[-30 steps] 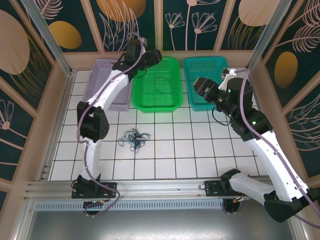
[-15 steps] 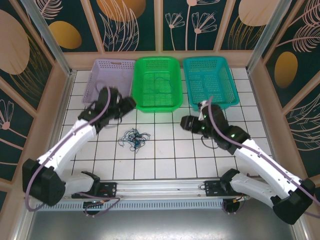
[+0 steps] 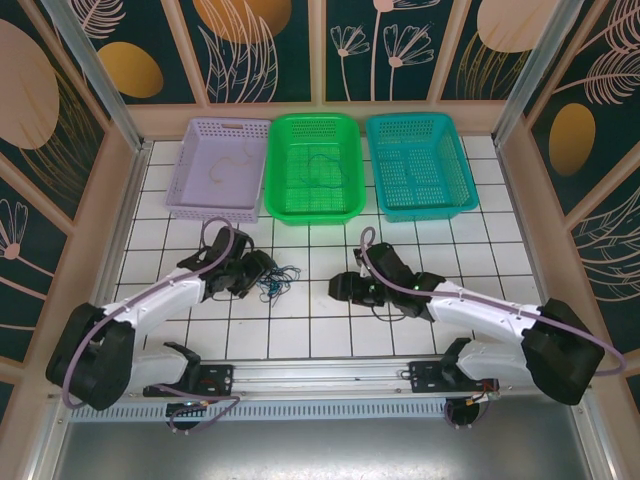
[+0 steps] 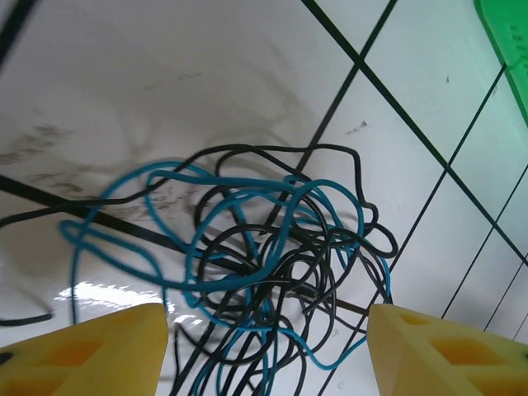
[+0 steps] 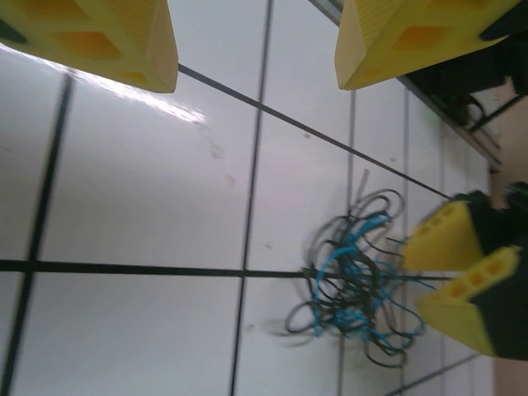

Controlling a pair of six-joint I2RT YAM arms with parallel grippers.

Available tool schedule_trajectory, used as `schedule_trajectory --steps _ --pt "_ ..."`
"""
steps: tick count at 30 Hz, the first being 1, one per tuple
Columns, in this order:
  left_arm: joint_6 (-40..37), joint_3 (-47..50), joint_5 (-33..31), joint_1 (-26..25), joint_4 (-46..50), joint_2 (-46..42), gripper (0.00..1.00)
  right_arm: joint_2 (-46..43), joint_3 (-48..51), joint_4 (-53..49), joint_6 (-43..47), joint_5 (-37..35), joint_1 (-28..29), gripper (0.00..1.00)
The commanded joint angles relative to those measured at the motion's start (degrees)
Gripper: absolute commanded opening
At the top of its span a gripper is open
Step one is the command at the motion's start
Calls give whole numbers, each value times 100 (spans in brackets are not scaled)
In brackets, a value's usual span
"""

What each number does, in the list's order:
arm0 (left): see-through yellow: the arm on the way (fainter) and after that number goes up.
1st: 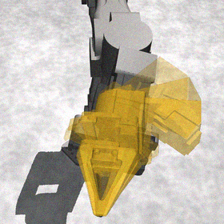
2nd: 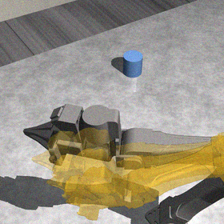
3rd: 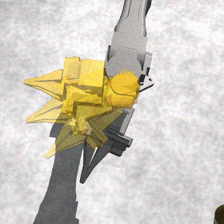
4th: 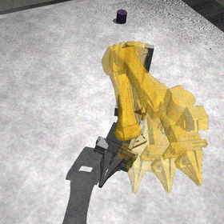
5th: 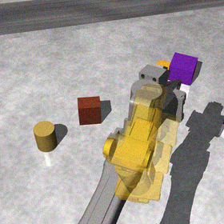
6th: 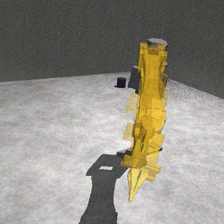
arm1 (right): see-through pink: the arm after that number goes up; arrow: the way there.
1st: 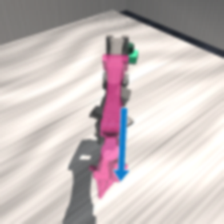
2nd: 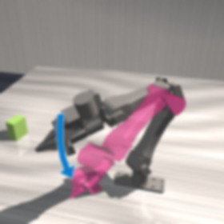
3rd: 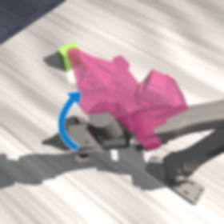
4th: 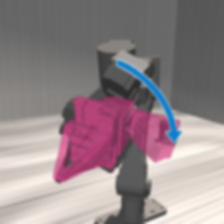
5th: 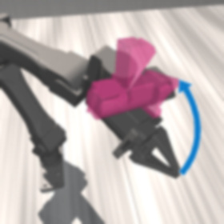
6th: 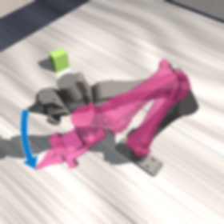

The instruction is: Untangle the cables

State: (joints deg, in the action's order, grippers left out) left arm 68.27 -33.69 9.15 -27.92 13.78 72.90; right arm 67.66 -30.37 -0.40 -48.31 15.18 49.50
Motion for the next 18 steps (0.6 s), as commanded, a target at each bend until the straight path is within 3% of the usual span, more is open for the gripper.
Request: schedule_trajectory --steps 1,4,8,11,18 --pt "-19 -168 33 -123 -238 437 60 247 183 1258 -597 374 -49 55" --pt "-94 -5 25 -192 -339 967 48 687 296 1893 -978 545 -37 55" --pt "204 223 192 -347 -1104 1091 16 1162 495 2717 -1413 572 -26 55" --pt "257 84 166 -502 -1036 1007 0 1419 515 3004 -1504 499 -27 54" --pt "308 95 275 -591 -830 677 0 1937 214 3373 -1593 529 -42 45"
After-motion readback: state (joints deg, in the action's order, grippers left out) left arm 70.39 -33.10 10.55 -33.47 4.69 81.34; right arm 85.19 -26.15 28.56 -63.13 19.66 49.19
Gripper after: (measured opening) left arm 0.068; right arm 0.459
